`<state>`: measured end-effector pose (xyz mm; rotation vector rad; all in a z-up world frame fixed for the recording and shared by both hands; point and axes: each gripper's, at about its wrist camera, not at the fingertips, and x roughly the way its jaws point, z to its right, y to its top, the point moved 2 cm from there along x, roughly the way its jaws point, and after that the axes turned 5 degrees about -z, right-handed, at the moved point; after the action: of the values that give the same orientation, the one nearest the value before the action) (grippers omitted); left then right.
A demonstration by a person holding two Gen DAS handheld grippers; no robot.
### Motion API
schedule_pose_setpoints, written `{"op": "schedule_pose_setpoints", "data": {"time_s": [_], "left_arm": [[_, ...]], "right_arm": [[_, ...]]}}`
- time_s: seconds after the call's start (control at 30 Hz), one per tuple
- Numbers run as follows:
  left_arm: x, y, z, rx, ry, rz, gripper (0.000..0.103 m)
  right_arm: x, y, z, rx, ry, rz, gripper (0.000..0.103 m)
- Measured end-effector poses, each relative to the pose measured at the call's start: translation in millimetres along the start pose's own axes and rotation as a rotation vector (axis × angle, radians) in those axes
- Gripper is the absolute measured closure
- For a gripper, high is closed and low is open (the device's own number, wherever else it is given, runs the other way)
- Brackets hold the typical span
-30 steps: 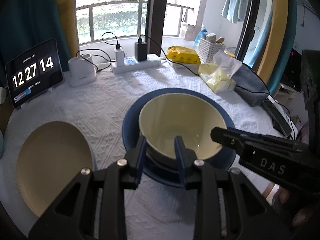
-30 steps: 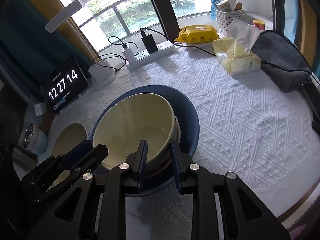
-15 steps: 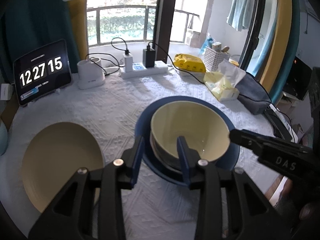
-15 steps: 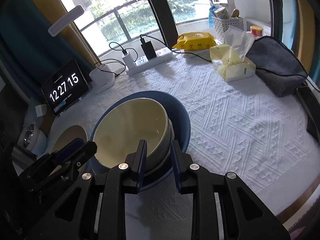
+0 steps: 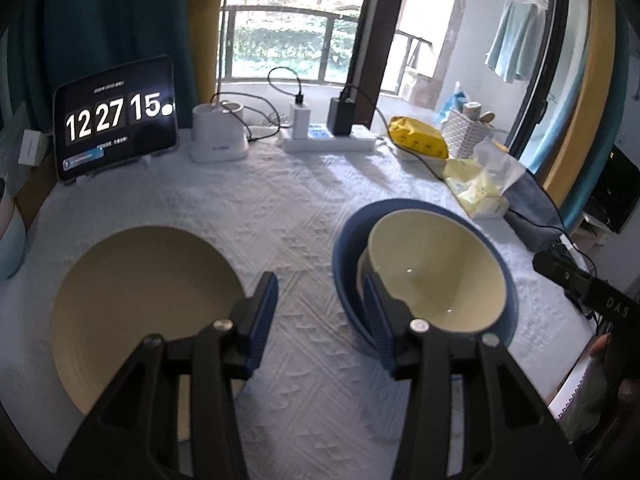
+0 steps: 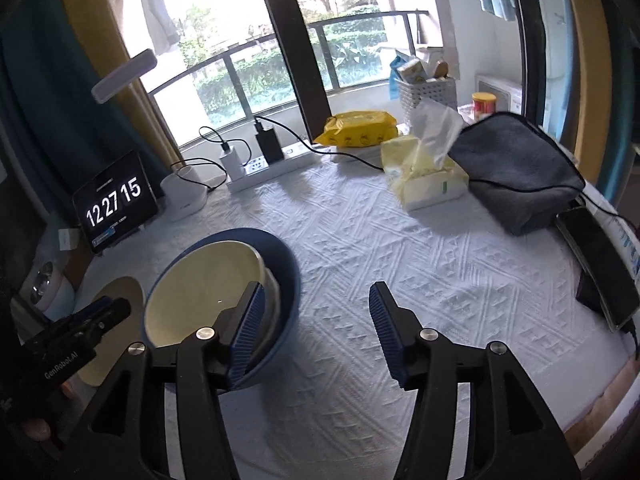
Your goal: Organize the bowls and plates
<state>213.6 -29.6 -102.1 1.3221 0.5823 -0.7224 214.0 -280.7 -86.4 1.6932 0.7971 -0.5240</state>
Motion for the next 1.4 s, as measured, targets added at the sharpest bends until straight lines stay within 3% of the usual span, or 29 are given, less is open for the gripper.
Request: {"op": "schedule_pose_setpoints", "data": {"time_s": [0.23,0.53,0.77,0.93,1.2,1.4], "left_arm": [[15.0,-5.3,2.3,-0.003,0.015,-0.044,0.057],[25.3,-8.9,11.6,0.022,0.019,-0.067,0.057],[32.3,-7.9,18.0,0.037,0.073,-0.048,0.057],[33.3,-9.4,19.8,0.036,0.080,-0.025,0.060],[32.7,-11.5,33.0,0.080,0.088,0.012,0.084],[32.7,-11.0,32.6,0.069,0.075,0.016,0.085]], "right_arm": [[23.3,-1.5,7.2,0.006,0.047,-0.071,0.046],[44.7,-2.6,2.8,-0.026,0.042,-0.126,0.046],[58.3,-5.9,-2.9,-0.029,0.049,-0.156,0.047],[60.0,-5.0,-2.8,-0.017,0.069,-0.128,0.056],[59.5,-4.3,-15.8,-0.078,0.083,-0.097,0.080],[59.7,-4.7,-19.1,-0.090,0.081,-0.096,0.087]]}}
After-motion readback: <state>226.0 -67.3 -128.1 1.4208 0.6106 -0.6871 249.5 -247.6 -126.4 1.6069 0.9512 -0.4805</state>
